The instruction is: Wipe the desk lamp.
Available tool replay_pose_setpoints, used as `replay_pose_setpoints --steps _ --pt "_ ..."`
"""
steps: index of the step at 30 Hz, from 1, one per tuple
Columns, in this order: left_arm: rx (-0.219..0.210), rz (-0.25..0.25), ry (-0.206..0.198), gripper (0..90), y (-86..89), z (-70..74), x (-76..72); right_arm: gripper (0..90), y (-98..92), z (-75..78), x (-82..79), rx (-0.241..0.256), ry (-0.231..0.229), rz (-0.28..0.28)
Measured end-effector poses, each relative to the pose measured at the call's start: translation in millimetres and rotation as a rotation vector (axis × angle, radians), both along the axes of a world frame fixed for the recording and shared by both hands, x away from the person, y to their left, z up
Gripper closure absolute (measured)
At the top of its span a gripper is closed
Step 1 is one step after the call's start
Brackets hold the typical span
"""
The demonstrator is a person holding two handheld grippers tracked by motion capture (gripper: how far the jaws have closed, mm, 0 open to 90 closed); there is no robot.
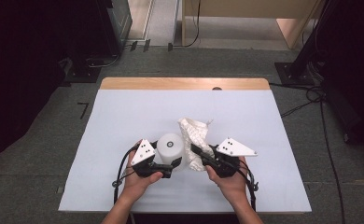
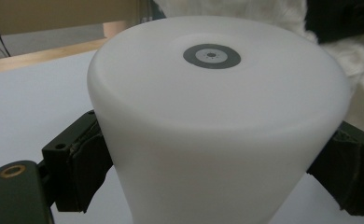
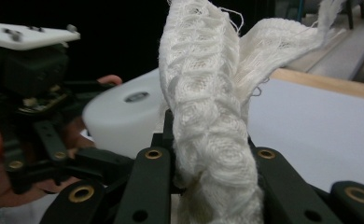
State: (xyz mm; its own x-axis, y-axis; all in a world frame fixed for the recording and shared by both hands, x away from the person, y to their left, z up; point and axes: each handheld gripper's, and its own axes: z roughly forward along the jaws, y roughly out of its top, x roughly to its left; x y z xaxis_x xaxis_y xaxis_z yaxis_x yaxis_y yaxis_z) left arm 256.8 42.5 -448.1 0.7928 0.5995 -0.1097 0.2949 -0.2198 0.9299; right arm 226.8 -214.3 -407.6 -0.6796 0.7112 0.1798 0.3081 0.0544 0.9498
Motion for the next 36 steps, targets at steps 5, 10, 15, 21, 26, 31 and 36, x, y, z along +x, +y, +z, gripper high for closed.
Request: replay_pose_setpoints --steps 5,10,15,21,26,31,36 --pt "-0.048 -0.016 0.025 8.6 -0.1 1.0 0.8 76.7 7.5 1.8 -3.5 -0.041 -0.021 0.013" --pt "-0.122 0.010 0.046 8.6 9.5 6.1 4.8 76.6 10.0 -12.8 1.5 -0.057 0.033 0.010" --pt "-0.157 0.047 0.047 8.6 20.3 11.4 7.7 76.6 18.7 -32.7 6.7 -0.087 0.102 0.019" --pt "-0.163 0.065 0.040 8.6 27.1 13.8 8.9 76.5 26.3 -48.0 9.7 -0.097 0.171 0.040" --pt "-0.096 0.051 0.023 8.6 17.0 8.6 6.5 76.6 22.9 -41.5 9.7 -0.079 0.153 0.025" --pt "-0.023 0.027 0.010 8.7 2.5 0.5 3.3 76.6 12.7 -27.5 8.0 -0.042 0.116 -0.004" --pt "-0.003 0.000 0.012 8.6 -6.9 -3.6 1.3 76.6 1.8 -10.7 3.5 -0.016 0.062 -0.023"
